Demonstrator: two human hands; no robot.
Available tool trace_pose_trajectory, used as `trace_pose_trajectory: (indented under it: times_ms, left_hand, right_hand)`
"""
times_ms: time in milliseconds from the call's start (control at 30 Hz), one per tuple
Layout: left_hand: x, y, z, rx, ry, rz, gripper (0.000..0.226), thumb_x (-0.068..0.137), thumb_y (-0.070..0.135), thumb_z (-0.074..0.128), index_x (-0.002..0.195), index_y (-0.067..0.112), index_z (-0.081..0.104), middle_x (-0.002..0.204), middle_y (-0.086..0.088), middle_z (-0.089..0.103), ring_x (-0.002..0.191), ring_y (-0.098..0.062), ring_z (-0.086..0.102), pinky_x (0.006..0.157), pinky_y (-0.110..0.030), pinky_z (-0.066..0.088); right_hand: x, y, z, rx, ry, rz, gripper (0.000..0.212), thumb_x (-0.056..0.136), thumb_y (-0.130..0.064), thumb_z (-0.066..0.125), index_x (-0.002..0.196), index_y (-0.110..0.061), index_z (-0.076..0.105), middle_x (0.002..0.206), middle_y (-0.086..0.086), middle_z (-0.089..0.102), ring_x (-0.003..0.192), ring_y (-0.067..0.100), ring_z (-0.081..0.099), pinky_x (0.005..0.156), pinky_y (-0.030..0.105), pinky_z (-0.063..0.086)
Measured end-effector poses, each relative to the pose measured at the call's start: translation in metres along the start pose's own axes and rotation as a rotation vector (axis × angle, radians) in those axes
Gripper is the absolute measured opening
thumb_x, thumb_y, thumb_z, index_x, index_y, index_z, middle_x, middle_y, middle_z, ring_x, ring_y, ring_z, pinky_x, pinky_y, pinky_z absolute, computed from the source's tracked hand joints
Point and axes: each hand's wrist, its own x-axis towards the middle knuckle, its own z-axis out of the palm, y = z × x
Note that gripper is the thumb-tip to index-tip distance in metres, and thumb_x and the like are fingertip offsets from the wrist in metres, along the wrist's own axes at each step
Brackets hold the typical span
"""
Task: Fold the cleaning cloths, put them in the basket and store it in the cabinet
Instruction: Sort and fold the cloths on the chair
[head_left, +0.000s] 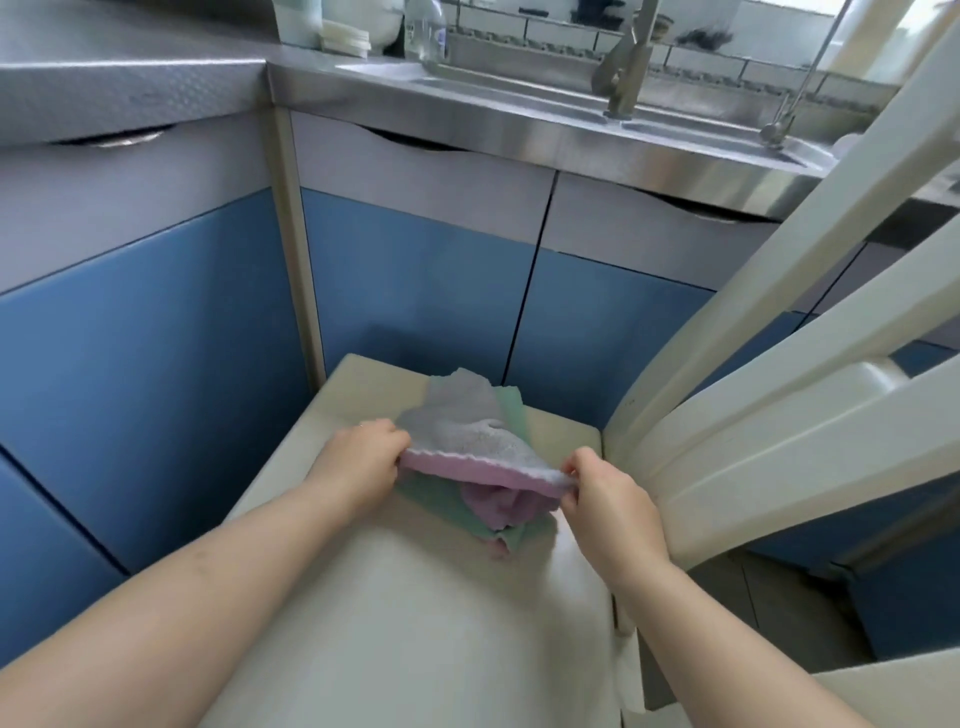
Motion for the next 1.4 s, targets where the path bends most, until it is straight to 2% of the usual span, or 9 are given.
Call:
trace_pose_trajectory:
  times_ms: [133,233,367,533,667,867,1000,1200,1400]
  left_hand:
    - [0.008,-0.007,-0.038,-0.104,0.112,-0.113,0.017,0.091,0.009,0.037,0.086,0.017,0.051,0.084,-0.002,0.059,0.077,-0.025,0.054,0.063,-0.036,0.039]
    - [0.017,-0.011,-0.066,-0.061,0.194,-0.079,0.018,0.089,0.005,0.036,0.078,0.019,0.041,0.074,-0.001,0.053,0.069,-0.023,0.050,0.057,-0.035,0.037]
    - [0.029,-0.019,-0.112,-0.024,0.318,-0.068,0.016,0.089,0.006,0.037,0.085,0.020,0.043,0.082,-0.001,0.057,0.072,-0.025,0.051,0.059,-0.035,0.036]
    - [0.019,-0.028,-0.178,-0.091,0.479,-0.138,0.025,0.094,0.014,0.037,0.106,0.020,0.058,0.109,-0.003,0.064,0.092,-0.033,0.058,0.075,-0.035,0.044]
    - [-0.013,-0.039,-0.229,-0.231,0.625,-0.256,0.019,0.092,0.025,0.050,0.100,0.019,0.067,0.103,-0.006,0.068,0.093,-0.032,0.059,0.068,-0.031,0.038]
    - [-0.062,-0.071,-0.254,-0.399,0.481,-0.364,0.019,0.088,0.014,0.057,0.100,0.018,0.072,0.101,0.000,0.070,0.100,-0.021,0.061,0.074,-0.024,0.036]
    - [-0.091,-0.097,-0.262,-0.518,0.593,-0.429,0.006,0.086,0.016,0.063,0.085,0.014,0.068,0.084,-0.004,0.065,0.092,-0.028,0.062,0.073,-0.030,0.039]
    - [-0.126,-0.111,-0.263,-0.745,0.743,-0.364,0.004,0.091,0.015,0.059,0.092,0.015,0.062,0.085,-0.006,0.064,0.080,-0.024,0.058,0.078,-0.035,0.045]
    - [-0.192,-0.098,-0.203,-0.905,0.555,-0.372,0.015,0.095,0.009,0.049,0.096,0.017,0.061,0.096,-0.006,0.066,0.089,-0.021,0.060,0.087,-0.036,0.049]
  right_hand:
    - [0.018,-0.010,-0.029,-0.012,0.072,-0.041,0.018,0.092,-0.011,0.041,0.099,-0.018,0.056,0.098,0.001,0.059,0.081,0.024,0.054,0.070,0.035,0.048]
    - [0.035,-0.025,-0.061,-0.040,0.087,-0.062,0.027,0.085,-0.004,0.040,0.101,-0.019,0.057,0.100,0.000,0.059,0.085,0.024,0.052,0.070,0.032,0.045]
    - [0.053,-0.051,-0.111,-0.075,0.163,-0.108,0.031,0.080,-0.001,0.043,0.100,-0.019,0.058,0.099,0.000,0.060,0.088,0.025,0.053,0.070,0.032,0.046]
    - [0.053,-0.077,-0.164,-0.038,0.304,-0.170,0.034,0.087,-0.003,0.042,0.109,-0.021,0.061,0.106,0.003,0.063,0.093,0.027,0.055,0.076,0.032,0.047]
    - [0.044,-0.093,-0.187,0.020,0.339,-0.195,0.036,0.086,-0.002,0.041,0.108,-0.022,0.062,0.106,0.004,0.065,0.095,0.030,0.057,0.075,0.032,0.046]
    - [0.043,-0.122,-0.176,0.084,0.295,-0.158,0.034,0.090,-0.010,0.041,0.103,-0.027,0.068,0.103,0.002,0.068,0.085,0.025,0.054,0.068,0.027,0.038]
    - [0.040,-0.148,-0.166,0.219,0.260,-0.120,0.030,0.092,-0.012,0.043,0.104,-0.022,0.069,0.093,0.002,0.068,0.081,0.023,0.054,0.063,0.026,0.039]
    - [0.009,-0.161,-0.158,0.580,0.214,-0.153,0.021,0.093,-0.020,0.047,0.104,-0.013,0.063,0.090,0.001,0.062,0.084,0.021,0.055,0.065,0.028,0.039]
    - [-0.064,-0.119,-0.094,0.832,0.076,-0.129,0.016,0.098,-0.022,0.044,0.087,-0.017,0.056,0.086,0.001,0.058,0.080,0.016,0.051,0.067,0.027,0.040]
